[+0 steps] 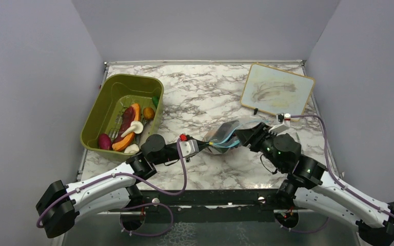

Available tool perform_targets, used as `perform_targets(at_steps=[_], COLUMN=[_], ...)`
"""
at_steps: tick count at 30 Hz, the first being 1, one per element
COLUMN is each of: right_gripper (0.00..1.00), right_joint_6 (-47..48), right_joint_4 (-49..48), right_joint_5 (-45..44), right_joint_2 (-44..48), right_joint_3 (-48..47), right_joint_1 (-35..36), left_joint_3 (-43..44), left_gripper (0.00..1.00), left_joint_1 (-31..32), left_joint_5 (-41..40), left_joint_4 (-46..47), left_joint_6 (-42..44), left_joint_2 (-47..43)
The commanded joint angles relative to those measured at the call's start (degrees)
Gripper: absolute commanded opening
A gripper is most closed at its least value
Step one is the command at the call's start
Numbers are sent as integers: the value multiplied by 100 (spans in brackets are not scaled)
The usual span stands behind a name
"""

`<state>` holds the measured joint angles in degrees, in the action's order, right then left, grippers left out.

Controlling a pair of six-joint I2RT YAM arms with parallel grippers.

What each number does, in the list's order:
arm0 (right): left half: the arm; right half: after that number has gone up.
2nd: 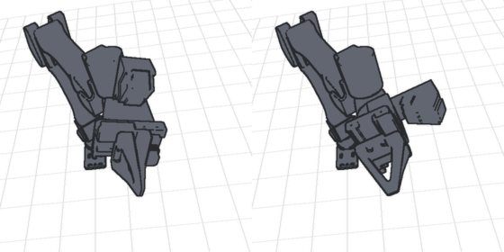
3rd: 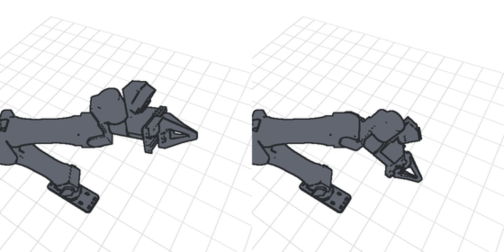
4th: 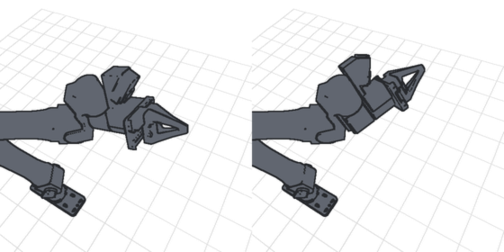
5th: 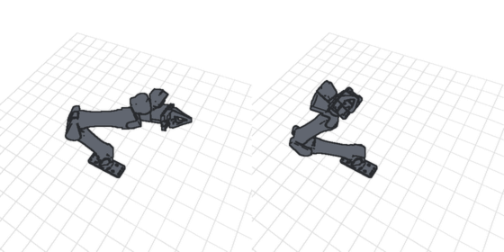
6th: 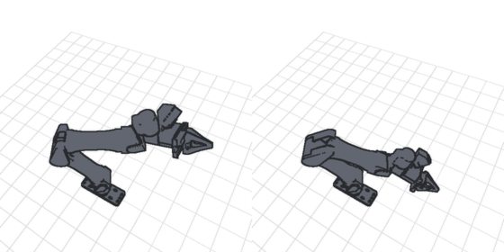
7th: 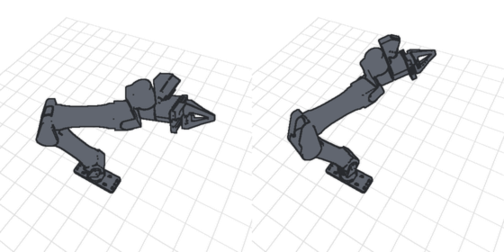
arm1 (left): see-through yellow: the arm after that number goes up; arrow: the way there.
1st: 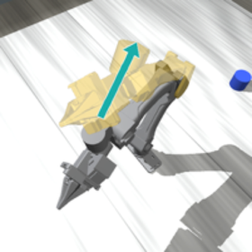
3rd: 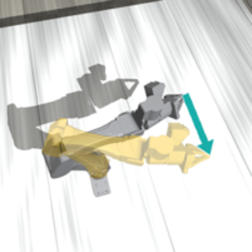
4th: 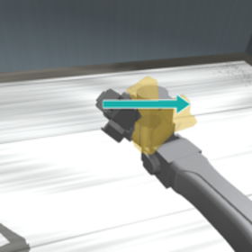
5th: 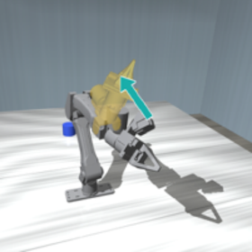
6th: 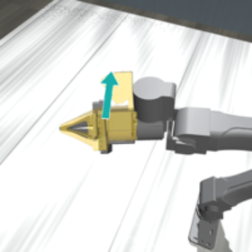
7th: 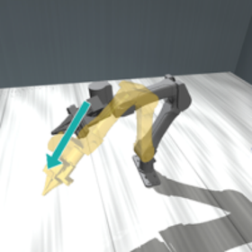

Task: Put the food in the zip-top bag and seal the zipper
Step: Zip the zipper food storage bag at the center of the board.

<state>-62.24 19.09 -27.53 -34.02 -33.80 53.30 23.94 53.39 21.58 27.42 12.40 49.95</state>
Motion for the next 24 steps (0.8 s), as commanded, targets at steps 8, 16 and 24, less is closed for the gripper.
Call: perform_targets(at_steps=[8,16,24], right_gripper=[53,55,51], right_joint_6=[5500,7156,7705], right_joint_4=[321,754,-82], right_joint_5=[2737,4519,4788], right_joint_2=[112,-844,-1540], right_joint_3=[-1103,-1820,-1669], right_joint_1=[31,32,27], left_joint_3=[251,333,348], left_gripper=[0,0,0], left_joint_1=[32,32,34], left_joint_5=[-94,-243,-319], left_joint_4=[273,268,268], left_joint_6=[-218,-475,-637], left_joint_2=[90,131,180])
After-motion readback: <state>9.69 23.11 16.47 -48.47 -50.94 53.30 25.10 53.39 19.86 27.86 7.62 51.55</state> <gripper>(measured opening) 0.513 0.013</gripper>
